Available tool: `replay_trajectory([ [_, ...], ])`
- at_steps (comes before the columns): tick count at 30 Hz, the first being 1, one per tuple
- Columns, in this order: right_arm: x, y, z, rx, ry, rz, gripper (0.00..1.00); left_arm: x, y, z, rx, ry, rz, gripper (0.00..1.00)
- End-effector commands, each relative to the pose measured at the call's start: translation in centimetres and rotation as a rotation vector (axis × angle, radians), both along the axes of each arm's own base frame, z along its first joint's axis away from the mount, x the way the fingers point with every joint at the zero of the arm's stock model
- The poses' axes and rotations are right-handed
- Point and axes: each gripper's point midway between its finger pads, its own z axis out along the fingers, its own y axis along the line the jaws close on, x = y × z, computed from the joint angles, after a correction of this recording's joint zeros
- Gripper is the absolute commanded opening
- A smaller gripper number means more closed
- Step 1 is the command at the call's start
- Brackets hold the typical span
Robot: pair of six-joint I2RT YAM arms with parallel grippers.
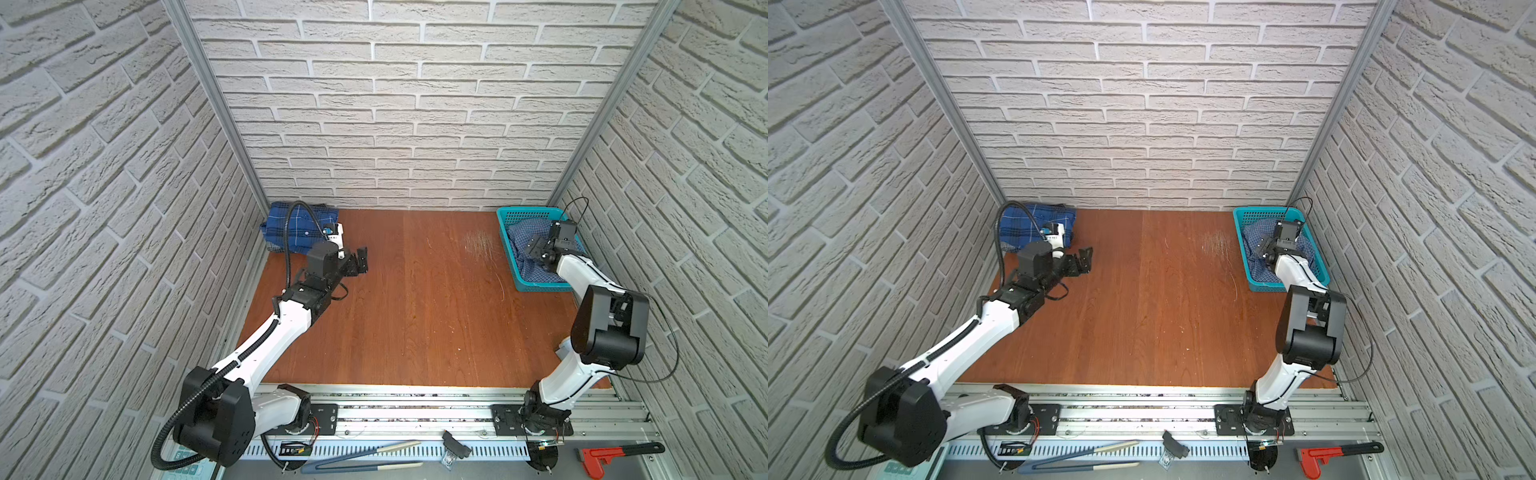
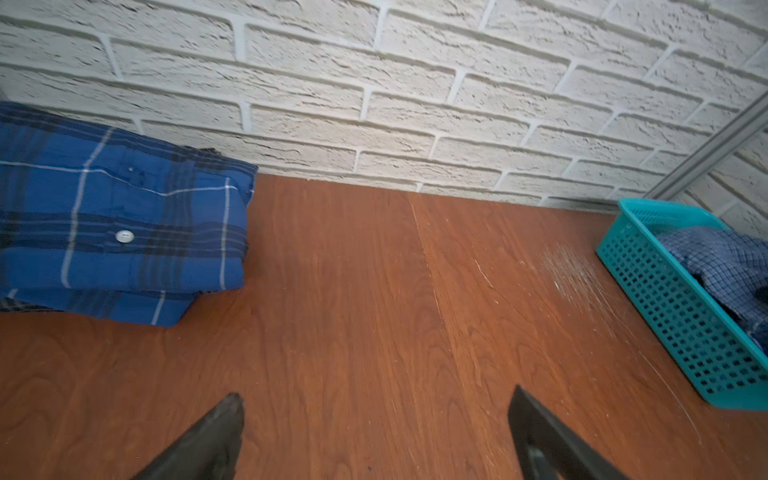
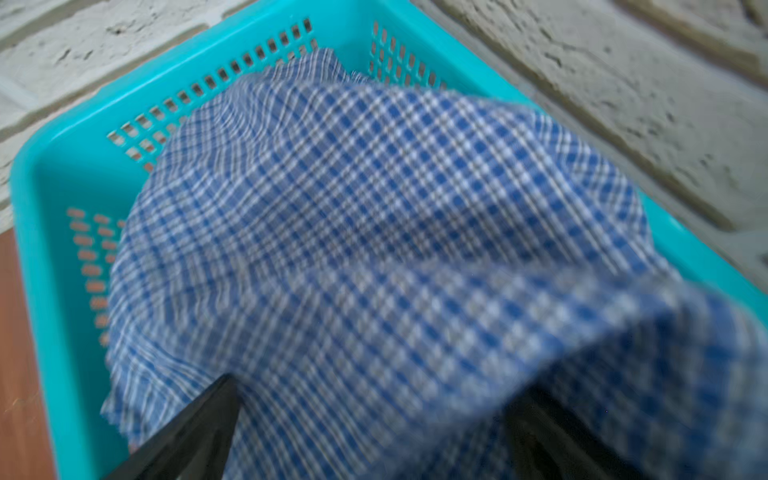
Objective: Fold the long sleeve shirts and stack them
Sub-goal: 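Reach the right gripper into the teal basket toward the checked shirt, then grasp the checked shirt with the right gripper and lift it from the basket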
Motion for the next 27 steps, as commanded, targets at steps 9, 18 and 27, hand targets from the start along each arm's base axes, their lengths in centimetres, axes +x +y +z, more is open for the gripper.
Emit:
replay_trajectory([
  [9, 3.2, 0.7, 0.6, 0.073, -0.048, 0.052, 0.32, 0.2, -3.1, -0.6, -0.012, 0.037, -0.116, 0.98],
  [18, -1.6, 3.9, 14.3, 0.039, -0.363, 0.103, 0.07, -0.5, -3.7, 1.3, -0.056, 0.011, -0.129, 0.98],
  [27, -6.9, 13.4, 33.2, -0.023, -0.797, 0.452, 0.06, -0.8, -4.1, 2.0, -0.099, 0.006, -0.134, 0.98],
])
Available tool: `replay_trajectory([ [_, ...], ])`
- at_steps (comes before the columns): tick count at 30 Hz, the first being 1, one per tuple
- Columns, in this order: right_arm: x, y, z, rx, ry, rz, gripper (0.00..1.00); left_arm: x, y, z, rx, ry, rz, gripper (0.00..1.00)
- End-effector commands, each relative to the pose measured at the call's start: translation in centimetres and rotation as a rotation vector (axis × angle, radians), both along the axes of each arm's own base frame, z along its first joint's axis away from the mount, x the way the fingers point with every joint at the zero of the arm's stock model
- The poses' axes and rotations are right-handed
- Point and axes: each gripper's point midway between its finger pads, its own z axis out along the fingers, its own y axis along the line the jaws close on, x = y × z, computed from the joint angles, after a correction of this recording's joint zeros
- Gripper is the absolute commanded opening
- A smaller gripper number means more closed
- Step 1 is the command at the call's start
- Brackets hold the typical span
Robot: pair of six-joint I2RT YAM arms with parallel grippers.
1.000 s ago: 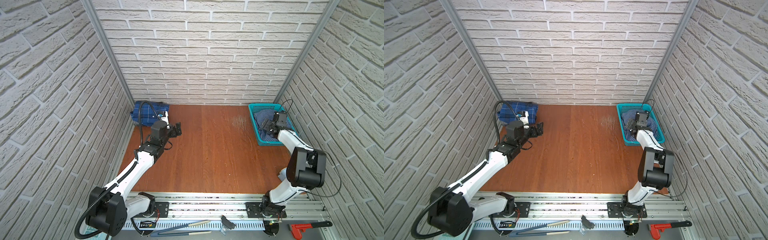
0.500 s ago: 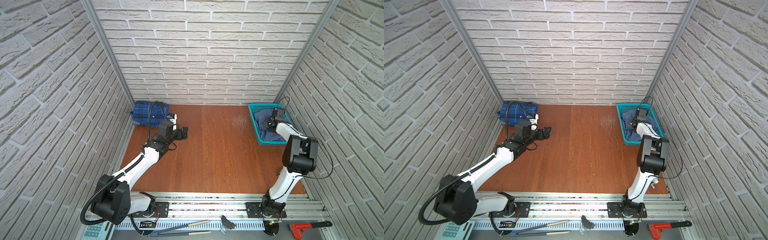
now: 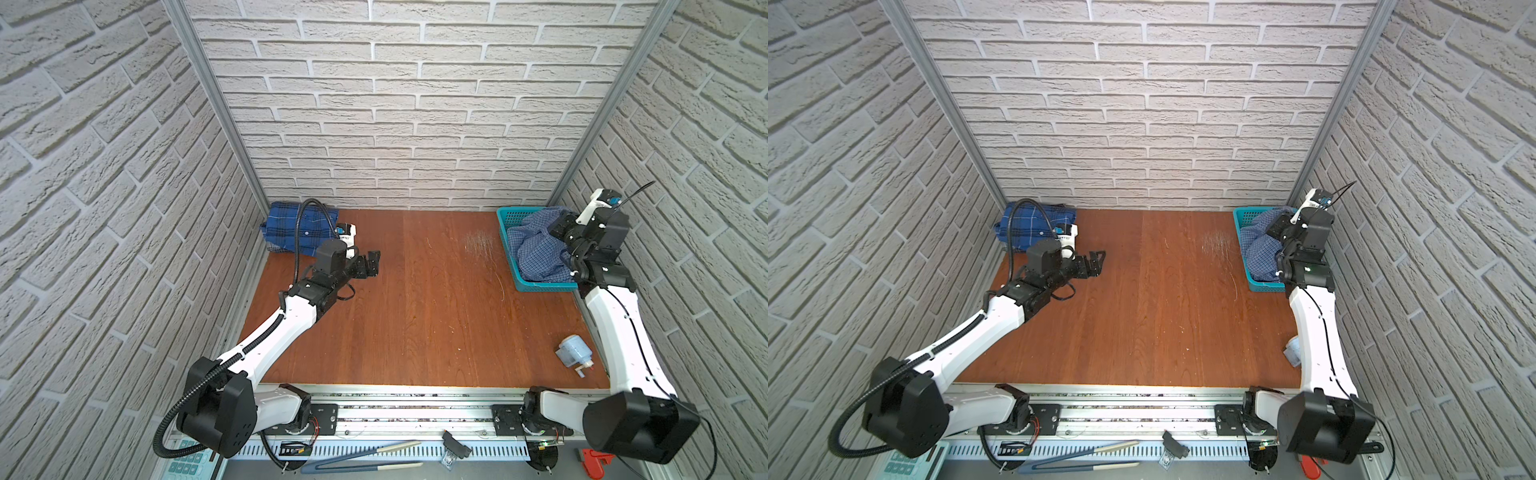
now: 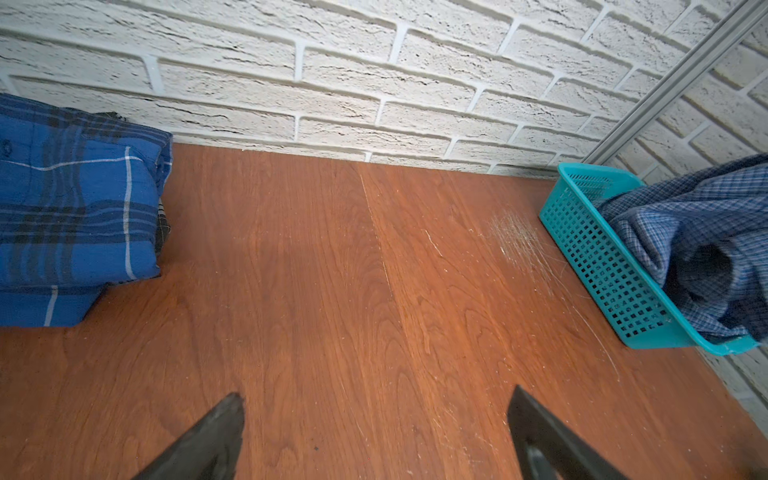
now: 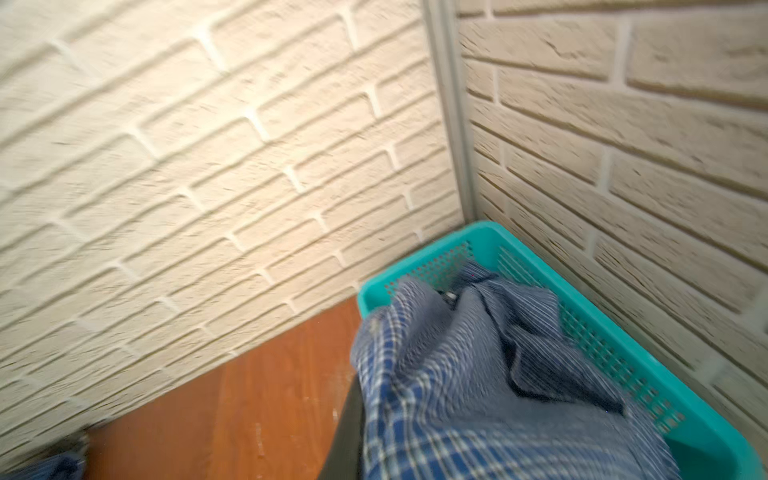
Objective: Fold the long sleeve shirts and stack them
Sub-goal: 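Grasp the checked shirt with the right gripper and lift it from the basket, then lower the shirt onto the table with the right gripper and release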
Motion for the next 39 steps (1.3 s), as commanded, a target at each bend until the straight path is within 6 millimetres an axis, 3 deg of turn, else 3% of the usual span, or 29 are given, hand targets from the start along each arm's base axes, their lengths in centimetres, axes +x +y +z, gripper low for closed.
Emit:
replay_trajectory([
  [1, -1.3, 4.8, 10.1, -0.065, -0.242, 0.205, 0.07, 0.0, -0.5, 1.9, -0.046, -0.04, -0.011, 0.98],
  [5, -4.6, 10.6, 20.0, -0.103, -0.434, 0.436, 0.07, 0.0, -0.5, 3.0, -0.062, -0.058, -0.007, 0.98],
  [8, -7.6, 15.5, 25.4, -0.114, -0.57, 0.657, 0.07, -0.2, -0.1, 4.3, -0.087, -0.082, 0.008, 0.98],
  [11, -11.3, 18.4, 29.7, -0.102, -0.705, 0.794, 0.07, -0.7, 0.8, 5.5, -0.109, -0.109, 0.026, 0.98],
  [14, -13.9, 18.8, 33.0, -0.072, -0.812, 0.822, 0.07, -1.3, 2.3, 6.1, -0.122, -0.129, 0.063, 0.98],
  [16, -12.8, 18.0, 32.9, -0.021, -0.774, 0.752, 0.07, -1.7, 3.3, 6.3, -0.137, -0.135, 0.091, 0.98],
  [18, -10.0, 17.7, 30.2, 0.034, -0.686, 0.708, 0.07, -2.2, 4.3, 6.5, -0.152, -0.139, 0.119, 0.98],
  [24, -0.7, 20.7, 18.6, 0.065, -0.425, 0.712, 0.07, -4.0, 7.1, 7.5, -0.158, -0.168, 0.199, 0.98],
  [27, 5.4, 21.9, 10.2, -0.014, -0.179, 0.664, 0.07, -4.6, 7.8, 7.2, -0.141, -0.161, 0.214, 0.98],
  [30, 9.7, 20.5, 0.0, -0.118, 0.156, 0.558, 0.32, -4.8, 7.6, 6.3, -0.114, -0.126, 0.193, 0.98],
  [32, 9.8, 18.8, -5.1, -0.163, 0.377, 0.487, 0.42, -5.2, 6.7, 5.8, -0.092, -0.108, 0.152, 0.98],
  [34, 8.5, 17.9, -7.9, -0.188, 0.493, 0.459, 0.48, -5.4, 5.6, 5.1, -0.073, -0.101, 0.119, 0.98],
  [36, 6.6, 17.4, -8.9, -0.201, 0.513, 0.46, 0.58, -5.4, 3.7, 4.4, -0.062, -0.09, 0.069, 0.98],
  [38, 4.1, 17.0, -9.2, -0.201, 0.488, 0.464, 0.82, -5.3, 0.9, 3.5, -0.055, -0.073, 0.004, 0.98],
  [39, 2.9, 17.0, -9.5, -0.199, 0.473, 0.473, 0.85, -5.3, -0.6, 3.0, -0.051, -0.066, -0.033, 0.98],
])
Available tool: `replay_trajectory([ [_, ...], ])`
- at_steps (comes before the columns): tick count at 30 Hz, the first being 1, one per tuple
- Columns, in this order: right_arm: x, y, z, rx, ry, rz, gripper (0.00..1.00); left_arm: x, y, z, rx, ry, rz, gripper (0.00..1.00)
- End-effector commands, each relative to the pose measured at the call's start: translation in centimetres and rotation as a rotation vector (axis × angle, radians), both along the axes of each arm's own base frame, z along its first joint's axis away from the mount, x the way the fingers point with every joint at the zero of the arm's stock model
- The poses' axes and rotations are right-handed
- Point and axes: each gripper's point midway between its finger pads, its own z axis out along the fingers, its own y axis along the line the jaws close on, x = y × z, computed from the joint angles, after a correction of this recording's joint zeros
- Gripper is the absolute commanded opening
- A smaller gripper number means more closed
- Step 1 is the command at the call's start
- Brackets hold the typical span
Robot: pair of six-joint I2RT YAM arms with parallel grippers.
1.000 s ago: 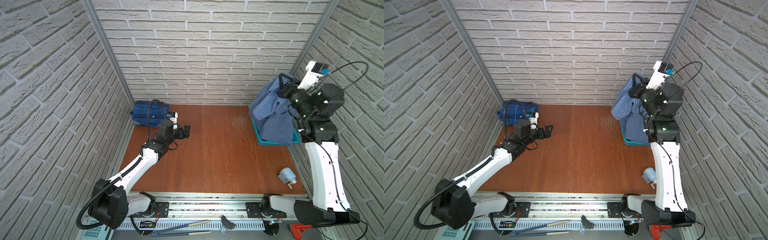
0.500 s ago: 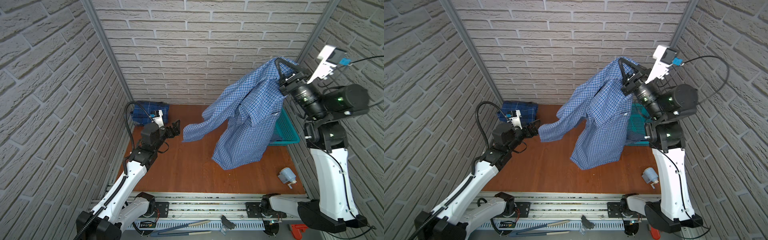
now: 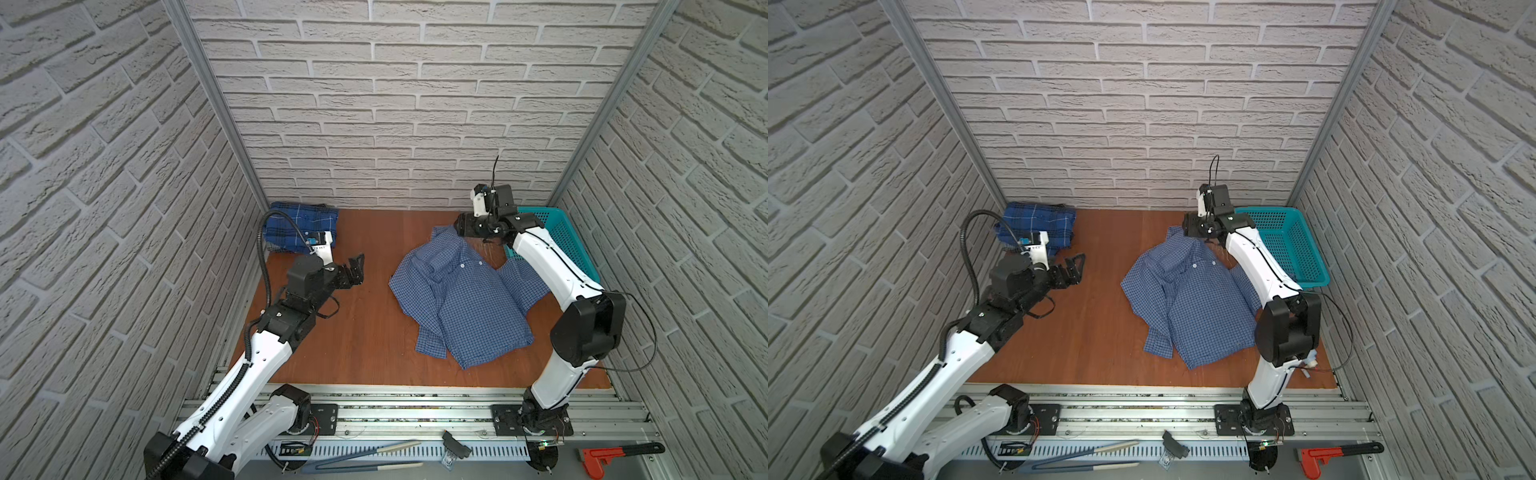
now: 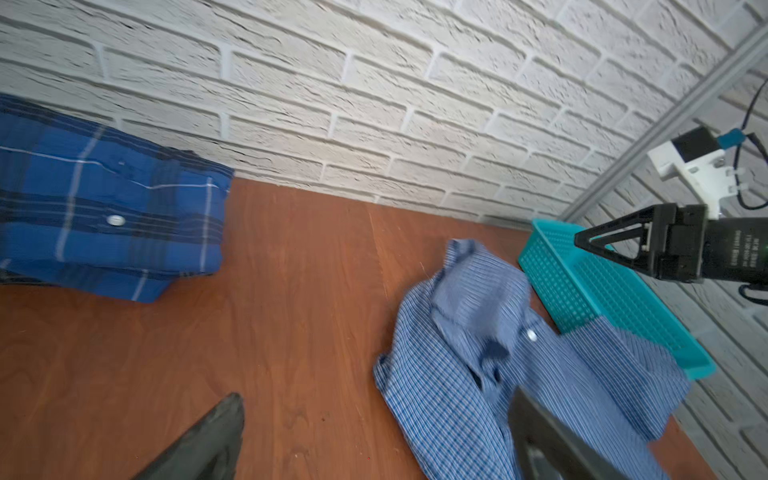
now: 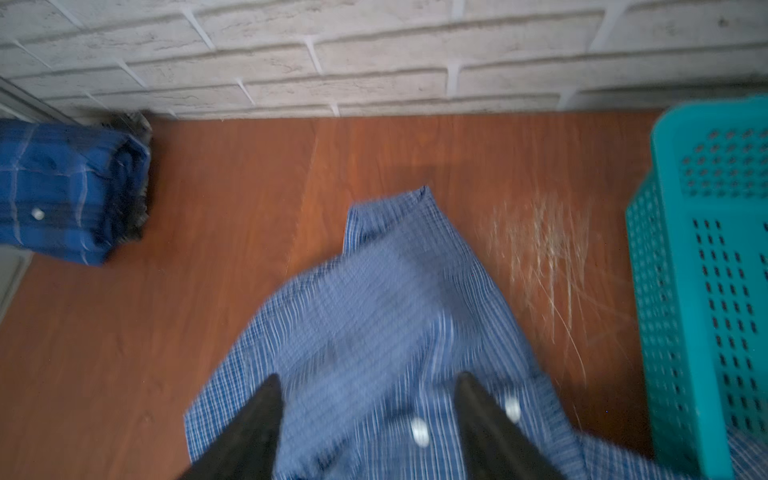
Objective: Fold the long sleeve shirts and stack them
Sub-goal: 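Lower the shirt onto the table with the right gripper and release, then grasp the shirt's shoulders with both grippers near the collar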
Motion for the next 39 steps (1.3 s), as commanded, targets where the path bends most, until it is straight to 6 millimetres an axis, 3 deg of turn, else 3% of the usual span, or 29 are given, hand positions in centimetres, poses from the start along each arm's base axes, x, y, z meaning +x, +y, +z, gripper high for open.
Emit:
replay_trajectory([
  [1, -5.5, -1.2, 5.5, 0.004, -0.175, 0.01, 0.87, 0.3, -4.5, -1.8, 0.044, 0.008, -0.11, 0.98],
  [5, -10.7, -0.7, 0.9, 0.125, -0.166, 0.016, 0.9, 1.4, -10.0, -6.0, 0.095, 0.079, -0.193, 0.98],
  [10, -14.2, 1.7, -5.1, 0.173, -0.117, 0.058, 0.92, 5.0, -13.5, -11.6, 0.127, 0.222, -0.203, 0.98],
  [14, -14.1, 3.6, -9.4, 0.151, -0.035, 0.104, 0.92, 6.4, -15.4, -15.7, 0.137, 0.305, -0.219, 0.98],
  [18, -12.5, 5.8, -12.8, 0.096, 0.07, 0.15, 0.89, 7.1, -16.7, -18.3, 0.087, 0.355, -0.241, 0.95],
  [21, -11.8, 7.3, -15.8, 0.029, 0.13, 0.177, 0.86, 7.7, -17.1, -19.7, 0.064, 0.398, -0.246, 0.75],
  [22, -11.6, 7.3, -16.8, 0.006, 0.15, 0.163, 0.84, 7.9, -17.2, -19.8, 0.057, 0.403, -0.249, 0.64],
  [26, -11.5, 6.5, -19.9, -0.044, 0.209, 0.117, 0.64, 8.7, -15.7, -17.9, 0.013, 0.391, -0.231, 0.22],
  [29, -11.7, 5.8, -20.6, -0.073, 0.236, 0.096, 0.4, 9.6, -12.8, -13.8, -0.016, 0.337, -0.186, 0.0],
  [31, -11.7, 5.6, -19.7, -0.072, 0.213, 0.09, 0.31, 10.0, -10.4, -10.6, -0.037, 0.288, -0.148, 0.0],
  [35, -12.2, 5.1, -15.6, -0.051, 0.123, 0.084, 0.07, 9.9, -5.8, -4.0, -0.073, 0.189, -0.067, 0.0],
  [36, -12.4, 4.9, -14.6, -0.045, 0.103, 0.083, 0.06, 9.6, -5.0, -2.8, -0.07, 0.175, -0.046, 0.0],
  [37, -12.7, 4.7, -13.2, -0.041, 0.077, 0.079, 0.06, 9.0, -4.3, -1.7, -0.062, 0.158, -0.026, 0.07],
  [39, -13.2, 3.6, -10.2, -0.05, 0.03, 0.044, 0.06, 7.5, -4.0, -0.6, -0.068, 0.139, -0.021, 0.38],
])
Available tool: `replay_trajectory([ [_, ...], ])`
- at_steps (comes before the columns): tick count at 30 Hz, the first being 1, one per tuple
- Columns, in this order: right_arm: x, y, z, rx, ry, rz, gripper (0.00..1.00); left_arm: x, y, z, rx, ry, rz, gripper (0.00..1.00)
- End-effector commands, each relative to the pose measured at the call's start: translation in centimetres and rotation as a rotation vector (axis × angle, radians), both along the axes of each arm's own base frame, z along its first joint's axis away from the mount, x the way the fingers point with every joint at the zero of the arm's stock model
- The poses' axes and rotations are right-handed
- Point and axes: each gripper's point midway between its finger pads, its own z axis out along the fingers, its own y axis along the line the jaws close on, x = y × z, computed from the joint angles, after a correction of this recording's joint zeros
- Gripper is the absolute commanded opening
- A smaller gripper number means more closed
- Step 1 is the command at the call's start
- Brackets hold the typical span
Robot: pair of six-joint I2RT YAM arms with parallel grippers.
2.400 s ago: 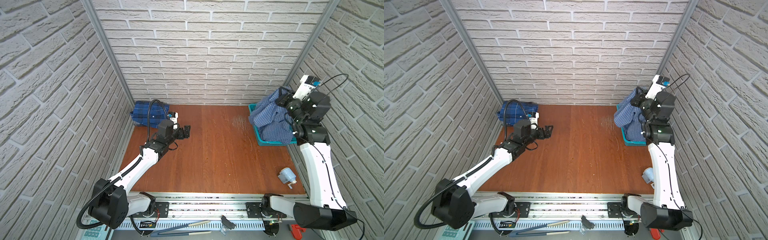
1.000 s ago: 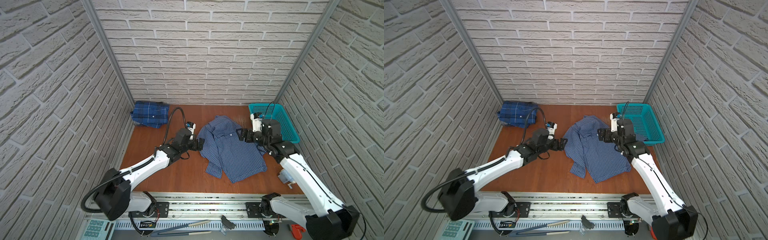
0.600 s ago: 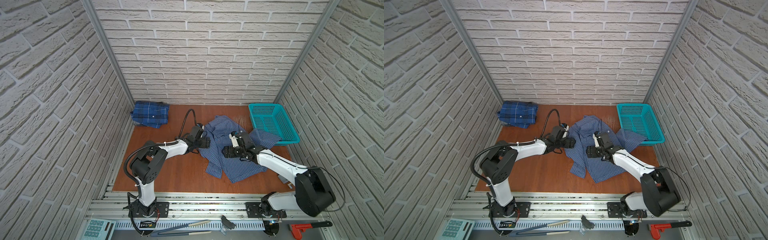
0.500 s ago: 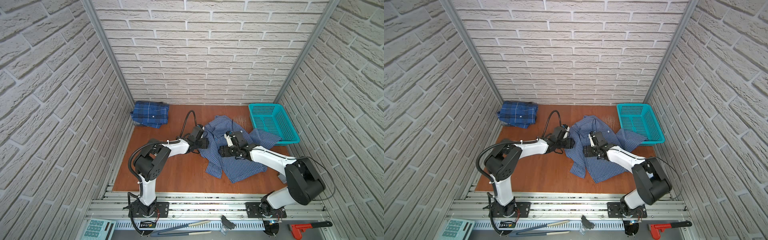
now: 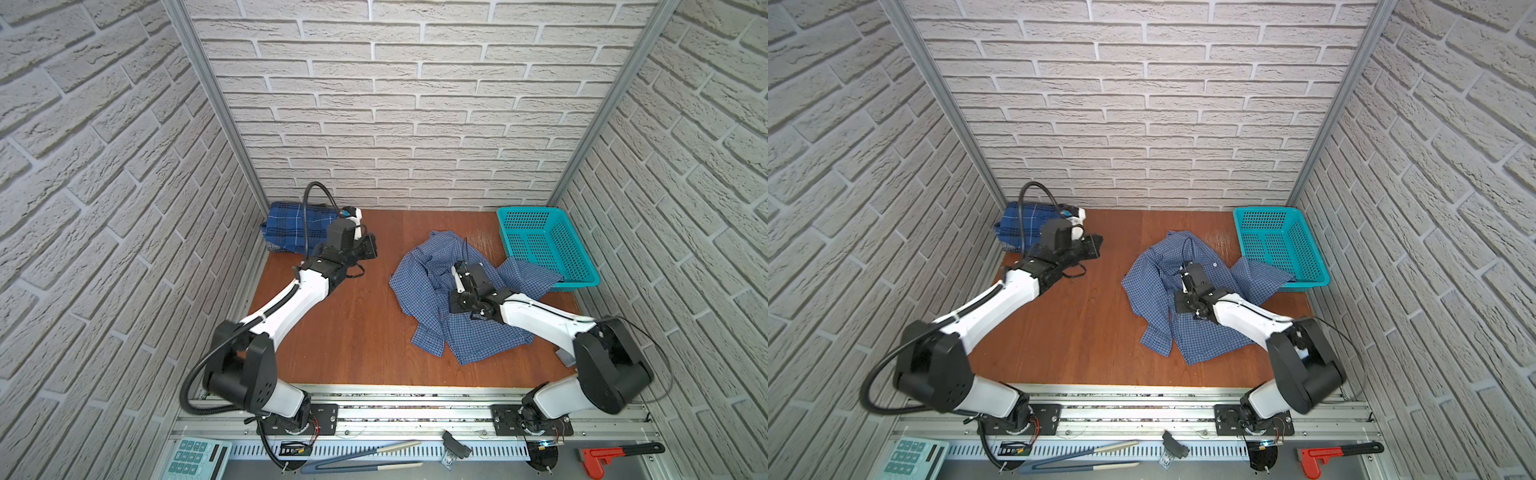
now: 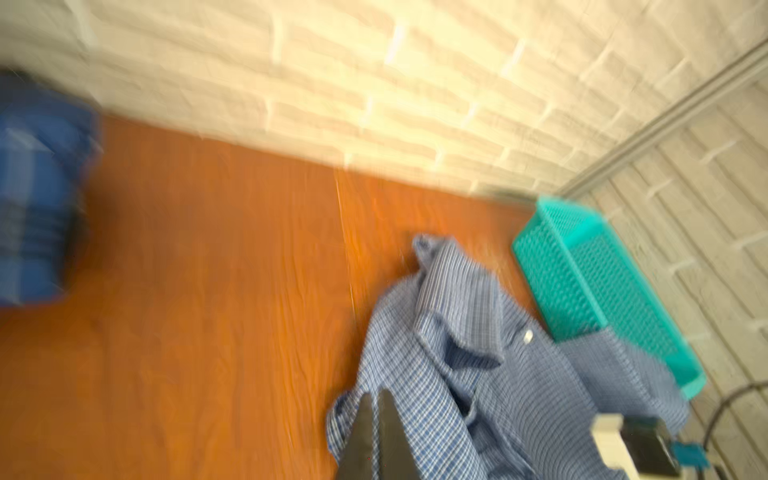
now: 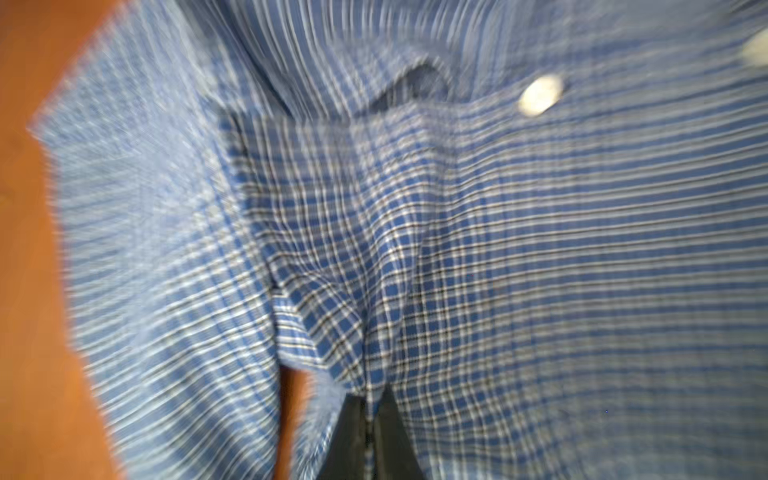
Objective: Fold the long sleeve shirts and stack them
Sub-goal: 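Grasp the shirt's shoulders with both grippers near the collar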
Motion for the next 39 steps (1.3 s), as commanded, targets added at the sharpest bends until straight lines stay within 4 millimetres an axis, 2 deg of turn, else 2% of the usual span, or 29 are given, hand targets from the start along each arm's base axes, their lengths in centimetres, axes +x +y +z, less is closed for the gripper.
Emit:
replay_trajectory([
  [1, -0.8, -2.4, 5.4, -0.028, -0.104, -0.082, 0.06, -3.3, -0.5, -0.4, 0.038, 0.027, -0.021, 0.48],
  [3, -1.8, -5.4, 8.0, -0.083, -0.157, -0.204, 0.06, -5.7, -2.2, -1.5, 0.077, 0.02, -0.039, 0.6],
  [4, -2.5, -7.1, 9.0, -0.116, -0.192, -0.269, 0.06, -7.0, -3.7, -2.7, 0.11, 0.027, -0.057, 0.7],
  [6, -3.5, -10.1, 9.9, -0.161, -0.259, -0.382, 0.06, -9.3, -7.1, -6.1, 0.138, 0.069, -0.143, 0.81],
  [8, -4.5, -12.5, 9.6, -0.164, -0.266, -0.462, 0.06, -10.8, -10.3, -9.9, 0.154, 0.128, -0.219, 0.89],
  [10, -5.3, -14.4, 8.9, -0.174, -0.234, -0.529, 0.06, -12.0, -13.1, -12.9, 0.232, 0.162, -0.26, 0.95],
  [13, -6.0, -16.5, 7.7, -0.192, -0.204, -0.59, 0.06, -12.8, -16.3, -16.1, 0.334, 0.187, -0.311, 0.98],
  [14, -6.1, -17.1, 7.4, -0.192, -0.199, -0.609, 0.06, -12.8, -17.0, -17.3, 0.362, 0.206, -0.323, 0.98],
  [16, -5.7, -17.0, 7.5, -0.167, -0.198, -0.595, 0.06, -12.1, -17.8, -18.9, 0.407, 0.236, -0.321, 0.98],
  [18, -5.4, -16.7, 7.7, -0.142, -0.199, -0.594, 0.06, -11.5, -18.0, -20.2, 0.459, 0.259, -0.31, 0.9],
  [19, -5.2, -16.4, 7.7, -0.129, -0.2, -0.581, 0.06, -11.3, -17.8, -20.7, 0.478, 0.272, -0.302, 0.81],
  [21, -4.9, -16.1, 7.6, -0.111, -0.199, -0.572, 0.06, -10.5, -17.4, -20.8, 0.471, 0.285, -0.296, 0.51],
  [23, -4.5, -15.7, 7.8, -0.091, -0.204, -0.555, 0.06, -9.3, -16.5, -19.4, 0.449, 0.281, -0.277, 0.23],
  [24, -4.3, -15.5, 8.0, -0.082, -0.208, -0.546, 0.06, -8.7, -16.0, -18.2, 0.433, 0.265, -0.272, 0.14],
  [26, -3.9, -15.1, 8.9, -0.064, -0.226, -0.532, 0.06, -6.9, -14.1, -14.5, 0.389, 0.222, -0.24, 0.0],
  [31, -3.0, -14.7, 12.2, -0.027, -0.297, -0.509, 0.06, -3.0, -9.5, -3.0, 0.256, 0.061, -0.179, 0.0],
  [33, -2.7, -14.7, 13.2, -0.019, -0.321, -0.506, 0.06, -1.7, -7.9, 0.5, 0.238, 0.025, -0.153, 0.0],
  [36, -2.0, -14.1, 13.5, 0.004, -0.337, -0.484, 0.06, 1.5, -6.0, 4.2, 0.226, -0.022, -0.098, 0.0],
  [39, -0.8, -14.4, 12.3, -0.044, -0.344, -0.466, 0.07, 6.7, -4.6, 6.2, 0.261, -0.073, 0.005, 0.0],
])
